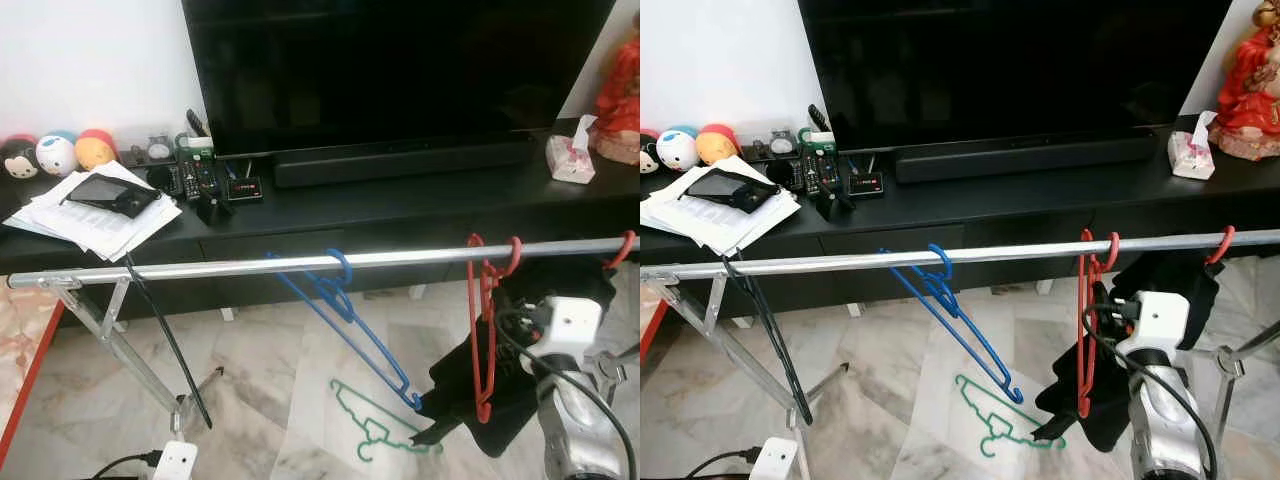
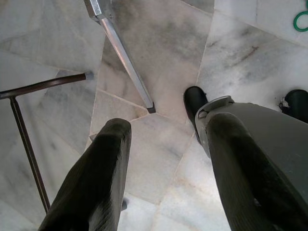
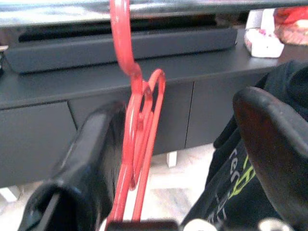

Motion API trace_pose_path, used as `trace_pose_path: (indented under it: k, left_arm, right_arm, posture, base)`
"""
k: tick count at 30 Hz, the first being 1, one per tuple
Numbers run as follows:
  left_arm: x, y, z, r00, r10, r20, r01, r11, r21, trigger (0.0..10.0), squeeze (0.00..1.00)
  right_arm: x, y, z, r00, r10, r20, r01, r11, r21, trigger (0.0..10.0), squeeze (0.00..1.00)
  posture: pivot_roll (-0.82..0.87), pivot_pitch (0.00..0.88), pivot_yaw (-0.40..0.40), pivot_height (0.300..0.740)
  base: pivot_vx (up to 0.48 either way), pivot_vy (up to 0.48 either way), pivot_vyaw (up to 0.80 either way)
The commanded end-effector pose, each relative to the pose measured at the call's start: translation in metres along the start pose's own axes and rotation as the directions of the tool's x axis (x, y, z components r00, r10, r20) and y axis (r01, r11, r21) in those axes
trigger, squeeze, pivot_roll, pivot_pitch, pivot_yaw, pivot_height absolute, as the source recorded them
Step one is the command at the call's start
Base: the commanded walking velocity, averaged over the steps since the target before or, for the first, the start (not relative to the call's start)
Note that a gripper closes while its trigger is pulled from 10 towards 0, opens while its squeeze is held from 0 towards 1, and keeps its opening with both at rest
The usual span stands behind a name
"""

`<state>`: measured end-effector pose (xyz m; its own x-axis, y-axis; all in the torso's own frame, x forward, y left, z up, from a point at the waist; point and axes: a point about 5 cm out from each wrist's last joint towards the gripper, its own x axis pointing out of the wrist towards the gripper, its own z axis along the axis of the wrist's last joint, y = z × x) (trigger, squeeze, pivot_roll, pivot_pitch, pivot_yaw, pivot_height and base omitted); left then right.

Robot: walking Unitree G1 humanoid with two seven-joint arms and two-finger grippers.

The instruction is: Hang hanger

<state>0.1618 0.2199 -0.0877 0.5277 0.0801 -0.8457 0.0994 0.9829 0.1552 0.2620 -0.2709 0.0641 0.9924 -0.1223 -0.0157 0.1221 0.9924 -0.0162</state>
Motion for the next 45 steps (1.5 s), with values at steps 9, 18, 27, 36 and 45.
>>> trace_pose_path:
  k: [9, 18, 27, 36, 45]
  left_arm:
    - [-0.001, 0.002, -0.006, 1.0, 0.0, -0.028, 0.001, 0.998, 0.055, 10.0, 0.0]
    - [-0.001, 0.001, -0.007, 0.999, -0.002, -0.034, 0.004, 0.998, 0.056, 10.0, 0.0]
    - [-0.002, 0.001, -0.009, 0.999, -0.004, -0.038, 0.007, 0.998, 0.055, 10.0, 0.0]
    - [-0.002, 0.001, -0.01, 0.999, -0.009, -0.041, 0.012, 0.998, 0.064, 10.0, 0.0]
    - [-0.002, 0.001, -0.011, 0.999, -0.012, -0.043, 0.015, 0.998, 0.067, 10.0, 0.0]
  right_arm:
    - [-0.018, 0.008, -0.003, 1.0, 0.001, 0.001, -0.001, 1.0, 0.01, 10.0, 1.0]
    - [-0.024, 0.01, -0.009, 0.999, -0.012, -0.04, 0.012, 1.0, -0.001, 10.0, 0.0]
    - [-0.023, 0.009, -0.015, 0.997, -0.025, -0.072, 0.025, 1.0, 0.001, 10.0, 0.0]
    - [-0.026, 0.009, -0.023, 0.994, -0.035, -0.102, 0.035, 0.999, 0.002, 10.0, 0.0]
    - [-0.027, 0.01, -0.028, 0.992, -0.043, -0.117, 0.044, 0.999, 0.003, 10.0, 0.0]
  posture:
    - [-0.09, 0.031, -0.014, 0.74]
    - [-0.08, 0.029, -0.016, 0.74]
    - [-0.08, 0.018, -0.019, 0.74]
    - [-0.08, 0.006, -0.018, 0.74]
    - [-0.08, 0.0, -0.016, 0.74]
  base:
    - [0.0, 0.0, 0.0]
    - [0.0, 0.0, 0.0]
    - [0.0, 0.0, 0.0]
    - [-0.027, 0.0, 0.0]
    - [-0.278, 0.0, 0.0]
